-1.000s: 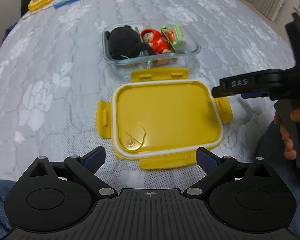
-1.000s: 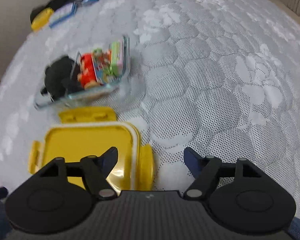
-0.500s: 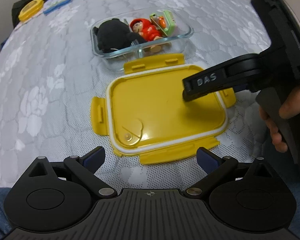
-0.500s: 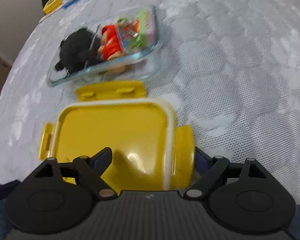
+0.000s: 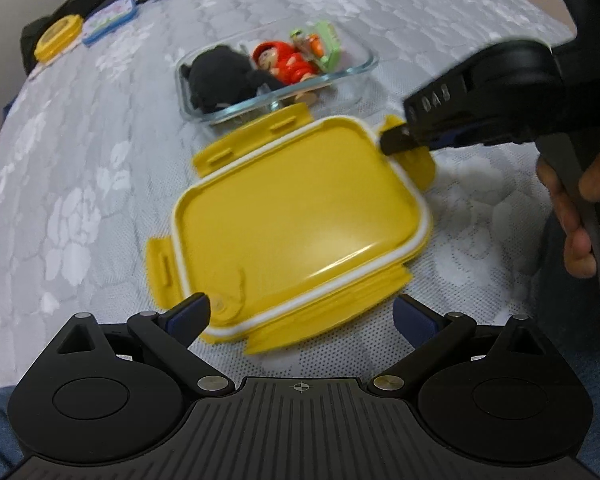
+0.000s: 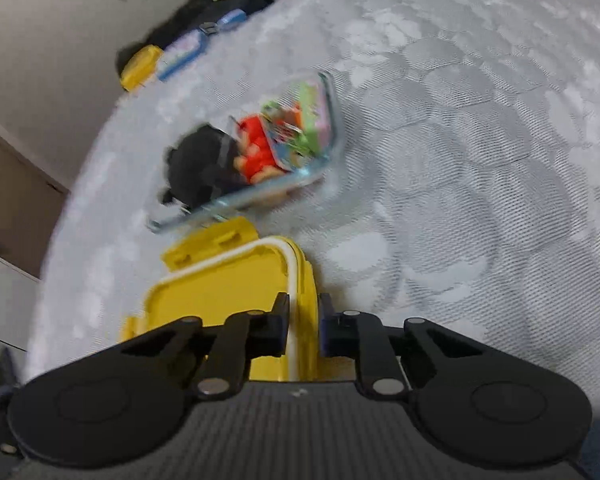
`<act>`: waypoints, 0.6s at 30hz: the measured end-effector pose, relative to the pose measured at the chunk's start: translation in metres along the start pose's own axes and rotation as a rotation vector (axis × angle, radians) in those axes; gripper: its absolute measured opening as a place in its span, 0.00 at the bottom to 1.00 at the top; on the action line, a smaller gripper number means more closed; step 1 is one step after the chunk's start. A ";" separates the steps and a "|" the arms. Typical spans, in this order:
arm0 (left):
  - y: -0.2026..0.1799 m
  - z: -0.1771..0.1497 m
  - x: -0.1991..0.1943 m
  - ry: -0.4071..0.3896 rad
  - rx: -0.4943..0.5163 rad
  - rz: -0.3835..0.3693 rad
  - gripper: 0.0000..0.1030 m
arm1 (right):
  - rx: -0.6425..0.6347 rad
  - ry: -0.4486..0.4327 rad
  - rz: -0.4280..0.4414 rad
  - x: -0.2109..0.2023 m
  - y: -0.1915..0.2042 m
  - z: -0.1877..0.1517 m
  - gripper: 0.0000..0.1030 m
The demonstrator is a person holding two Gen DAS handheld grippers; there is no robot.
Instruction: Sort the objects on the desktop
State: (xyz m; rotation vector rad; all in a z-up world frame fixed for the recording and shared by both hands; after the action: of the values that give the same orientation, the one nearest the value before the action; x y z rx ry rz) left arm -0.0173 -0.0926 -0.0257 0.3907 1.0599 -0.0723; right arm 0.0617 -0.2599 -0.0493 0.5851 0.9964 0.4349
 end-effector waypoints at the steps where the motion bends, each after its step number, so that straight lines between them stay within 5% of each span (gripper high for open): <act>1: -0.003 0.001 -0.003 -0.017 0.015 -0.004 0.98 | 0.025 -0.005 0.036 -0.002 -0.001 0.001 0.16; 6: -0.029 0.006 -0.009 -0.136 0.146 0.070 0.98 | 0.065 -0.009 0.094 -0.007 -0.001 0.003 0.16; 12: -0.071 0.011 0.017 -0.239 0.431 0.331 0.98 | 0.074 -0.007 0.117 -0.005 0.002 0.002 0.15; 18: -0.075 0.025 0.024 -0.243 0.393 0.304 0.97 | 0.090 0.003 0.144 -0.005 0.000 0.002 0.17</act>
State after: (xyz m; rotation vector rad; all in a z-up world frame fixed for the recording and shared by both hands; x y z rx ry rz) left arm -0.0026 -0.1679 -0.0564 0.8728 0.7339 -0.0548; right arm 0.0607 -0.2636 -0.0449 0.7407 0.9843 0.5200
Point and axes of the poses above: each gripper's, at about its wrist camera, not at the fingertips, and x roughly the way its jaws point, y to its left, z to its top, the point moved 4 cm from there along x, roughly the way its jaws point, and after that the axes turned 10 degrees about z, right-handed, at the moved point
